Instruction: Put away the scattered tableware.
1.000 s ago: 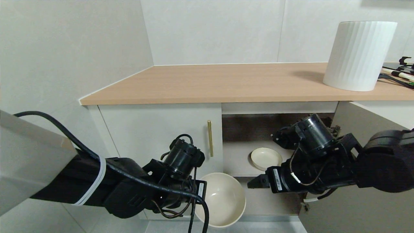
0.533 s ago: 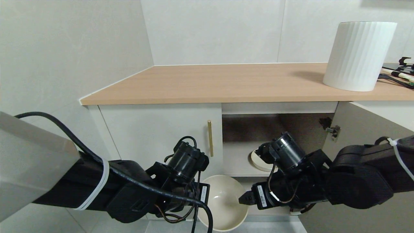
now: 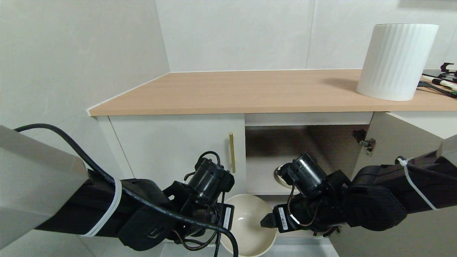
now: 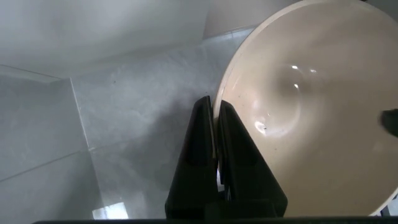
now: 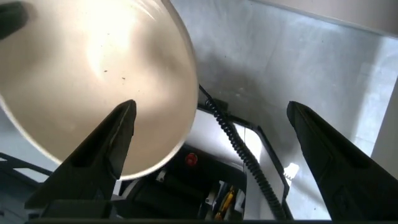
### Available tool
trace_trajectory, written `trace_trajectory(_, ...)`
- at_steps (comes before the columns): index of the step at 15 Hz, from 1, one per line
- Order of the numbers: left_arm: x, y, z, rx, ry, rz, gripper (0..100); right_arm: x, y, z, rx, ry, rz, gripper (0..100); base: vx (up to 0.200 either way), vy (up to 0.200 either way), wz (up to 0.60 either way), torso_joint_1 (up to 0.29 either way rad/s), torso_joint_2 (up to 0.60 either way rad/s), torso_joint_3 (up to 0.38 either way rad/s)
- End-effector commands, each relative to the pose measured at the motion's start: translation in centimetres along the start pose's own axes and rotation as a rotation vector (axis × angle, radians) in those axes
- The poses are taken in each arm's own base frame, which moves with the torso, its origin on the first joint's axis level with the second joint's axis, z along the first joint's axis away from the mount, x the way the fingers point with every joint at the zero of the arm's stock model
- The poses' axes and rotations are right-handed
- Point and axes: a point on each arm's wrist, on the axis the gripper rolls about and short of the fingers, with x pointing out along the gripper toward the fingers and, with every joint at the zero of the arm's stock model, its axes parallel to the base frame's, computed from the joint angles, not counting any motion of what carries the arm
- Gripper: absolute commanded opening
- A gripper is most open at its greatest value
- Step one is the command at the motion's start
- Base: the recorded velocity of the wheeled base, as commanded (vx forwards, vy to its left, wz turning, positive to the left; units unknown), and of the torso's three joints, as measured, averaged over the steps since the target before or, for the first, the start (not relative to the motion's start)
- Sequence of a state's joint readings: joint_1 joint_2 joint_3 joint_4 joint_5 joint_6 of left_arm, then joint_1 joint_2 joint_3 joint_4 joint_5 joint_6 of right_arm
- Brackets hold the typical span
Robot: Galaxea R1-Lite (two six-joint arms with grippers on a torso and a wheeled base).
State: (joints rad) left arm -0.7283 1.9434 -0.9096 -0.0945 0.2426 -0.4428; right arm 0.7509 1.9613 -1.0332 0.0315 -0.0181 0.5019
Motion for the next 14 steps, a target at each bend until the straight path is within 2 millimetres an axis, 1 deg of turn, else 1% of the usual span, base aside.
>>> trace_trajectory(1, -0.15, -0.05, 0.05, 0.000, -0.004, -0.003, 0, 1.05, -0.06, -0.19, -0.001, 0.011, -0.007, 100, 0.000, 0.000, 0.00, 0.000, 0.00, 0.000)
trace_trajectory(2, -0.21, -0.09, 0.05, 0.001, -0.006, -0.005, 0, 1.20, -0.03, -0.15, 0.010, 0.005, -0.006, 0, 0.000, 0.000, 0.00, 0.000, 0.00, 0.000)
trace_trajectory(6, -0.11, -0.10, 0.00, 0.001, -0.003, -0.004, 0, 0.91, 0.09, -0.03, 0.029, -0.009, 0.005, 0, 0.000, 0.000, 0.00, 0.000, 0.00, 0.000)
trace_trajectory(14, -0.11, -0.08, -0.03, 0.002, -0.002, -0.002, 0, 1.12, 0.04, -0.13, 0.029, -0.003, -0.001, 0, 0.000, 0.000, 0.00, 0.000, 0.00, 0.000)
